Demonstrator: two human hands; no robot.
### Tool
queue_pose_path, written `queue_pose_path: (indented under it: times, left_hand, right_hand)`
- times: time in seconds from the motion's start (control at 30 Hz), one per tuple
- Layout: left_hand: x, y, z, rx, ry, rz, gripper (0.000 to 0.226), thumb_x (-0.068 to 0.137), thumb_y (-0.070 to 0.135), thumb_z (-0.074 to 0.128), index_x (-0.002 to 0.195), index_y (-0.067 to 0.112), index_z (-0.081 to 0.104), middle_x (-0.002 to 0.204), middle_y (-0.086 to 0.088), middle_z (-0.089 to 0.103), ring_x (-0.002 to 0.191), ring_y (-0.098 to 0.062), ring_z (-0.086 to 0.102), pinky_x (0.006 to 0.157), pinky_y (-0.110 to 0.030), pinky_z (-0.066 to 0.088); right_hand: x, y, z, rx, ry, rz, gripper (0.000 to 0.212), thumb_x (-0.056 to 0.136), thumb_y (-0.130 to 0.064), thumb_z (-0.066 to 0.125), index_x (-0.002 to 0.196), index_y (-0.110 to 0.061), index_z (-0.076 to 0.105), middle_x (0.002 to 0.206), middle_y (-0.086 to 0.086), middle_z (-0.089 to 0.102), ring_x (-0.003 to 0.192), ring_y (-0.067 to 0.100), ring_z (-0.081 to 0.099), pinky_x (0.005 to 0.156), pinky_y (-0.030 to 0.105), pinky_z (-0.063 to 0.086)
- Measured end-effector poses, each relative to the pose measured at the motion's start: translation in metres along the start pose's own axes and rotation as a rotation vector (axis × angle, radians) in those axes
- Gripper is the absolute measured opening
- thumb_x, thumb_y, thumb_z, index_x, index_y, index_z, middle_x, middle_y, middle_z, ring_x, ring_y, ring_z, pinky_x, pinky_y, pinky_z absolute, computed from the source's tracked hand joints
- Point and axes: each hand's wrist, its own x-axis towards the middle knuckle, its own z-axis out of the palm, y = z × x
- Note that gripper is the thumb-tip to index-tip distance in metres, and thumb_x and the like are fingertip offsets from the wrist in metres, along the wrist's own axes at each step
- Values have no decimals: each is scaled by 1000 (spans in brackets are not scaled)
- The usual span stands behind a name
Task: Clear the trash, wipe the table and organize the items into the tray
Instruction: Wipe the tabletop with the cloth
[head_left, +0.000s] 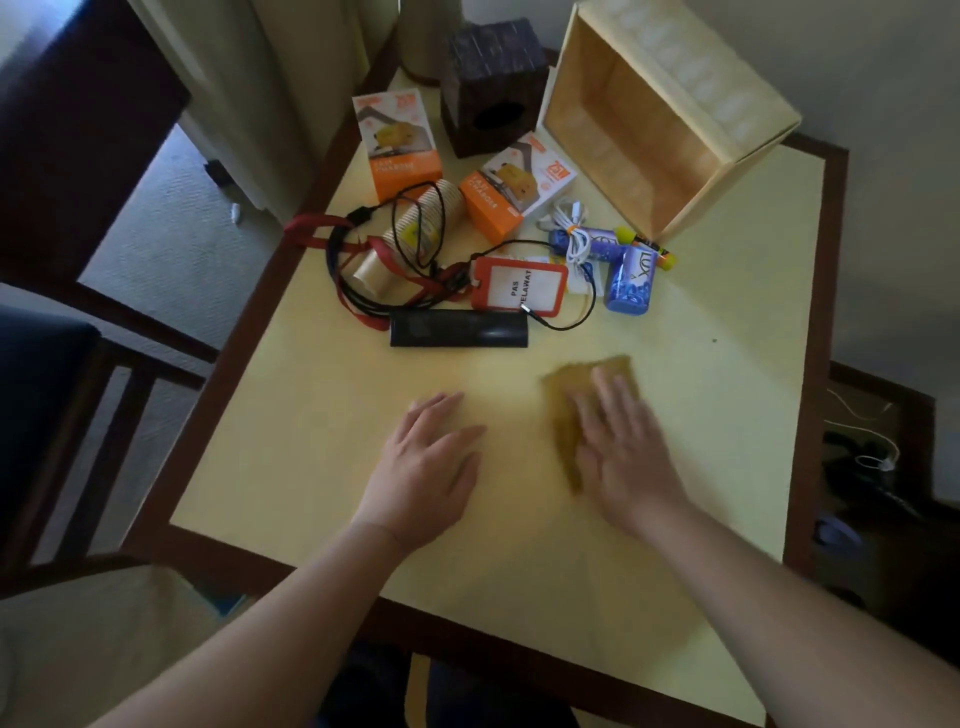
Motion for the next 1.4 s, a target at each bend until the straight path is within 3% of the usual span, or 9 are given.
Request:
queue_pose_path:
  times: [0.1, 0.3, 0.4, 0.53, 0.8, 1.03, 1.23, 1.3, 1.4]
  left_hand:
    - [-36, -31, -39, 73, 20, -81, 34, 101, 33, 63, 130, 21, 73, 157, -7, 50, 153, -29, 36, 121, -61, 32]
    - [-80, -88, -98, 218, -9, -241, 43, 99, 43, 57, 135, 24, 68, 160, -12, 44, 152, -35, 35, 116, -66, 38]
    - [-89, -101, -109, 225, -10, -264, 42, 99, 42, 56, 134, 23, 69, 159, -13, 45, 147, -35, 40, 115, -60, 41]
    - [-104, -111, -113, 188, -15, -279, 39, 99, 38, 59, 133, 24, 69, 160, -11, 44, 144, -35, 43, 115, -57, 42]
    - [-149, -118, -129, 138, -90, -320, 34, 100, 37, 59, 133, 35, 66, 165, -4, 37, 148, -30, 39, 118, -48, 38]
    - [-147, -121, -182, -18, 63, -429, 34, 101, 32, 64, 135, 34, 65, 156, 7, 47, 145, -15, 40, 119, -36, 34]
    - [-135, -133, -225, -114, 266, -523, 35, 98, 22, 71, 132, 28, 67, 146, 6, 56, 138, -13, 49, 108, -32, 43]
    - [-130, -135, -233, -118, 269, -520, 36, 98, 24, 72, 133, 28, 67, 146, 7, 56, 137, -12, 50, 109, -31, 41]
    - [-125, -133, -242, -139, 271, -538, 37, 99, 27, 69, 135, 29, 65, 145, 11, 56, 137, -9, 49, 110, -31, 40]
  right_hand:
    - [-2, 9, -6, -17, -43, -193, 65, 99, -40, 26, 163, -38, 20, 174, 0, 4, 161, 24, 1, 127, 42, 5]
    - [27, -55, -9, 136, 68, 513, 79, 90, -42, 7, 165, -21, 21, 174, 10, -4, 160, 27, -1, 129, 48, 7]
    - [-7, -131, 17, 113, 47, 295, 74, 95, -40, 16, 163, -12, 25, 171, 22, 0, 159, 39, 1, 128, 53, 9]
    - [-30, -210, 29, 95, -158, -116, 70, 104, -41, 18, 161, -32, -22, 164, 5, -40, 151, 22, -38, 123, 44, -18]
    - [107, -305, -1, -76, -177, -365, 69, 105, -39, 18, 162, -33, -20, 164, 4, -40, 151, 20, -36, 126, 43, -16]
    - [165, -359, -8, -102, -174, -288, 68, 99, -46, 0, 161, -29, -23, 165, 9, -36, 155, 28, -29, 128, 48, -11]
    - [38, -355, 27, -125, -304, -969, 65, 105, -40, 31, 161, -37, -1, 173, -2, -15, 158, 14, -18, 129, 39, -7]
    - [81, -349, 10, -189, -299, -891, 66, 106, -41, 27, 159, -44, -12, 169, -10, -27, 155, 10, -27, 125, 33, -15]
    - [149, -350, -10, -158, -178, -465, 65, 104, -45, 13, 160, -43, -20, 167, -5, -34, 154, 16, -30, 128, 42, -10]
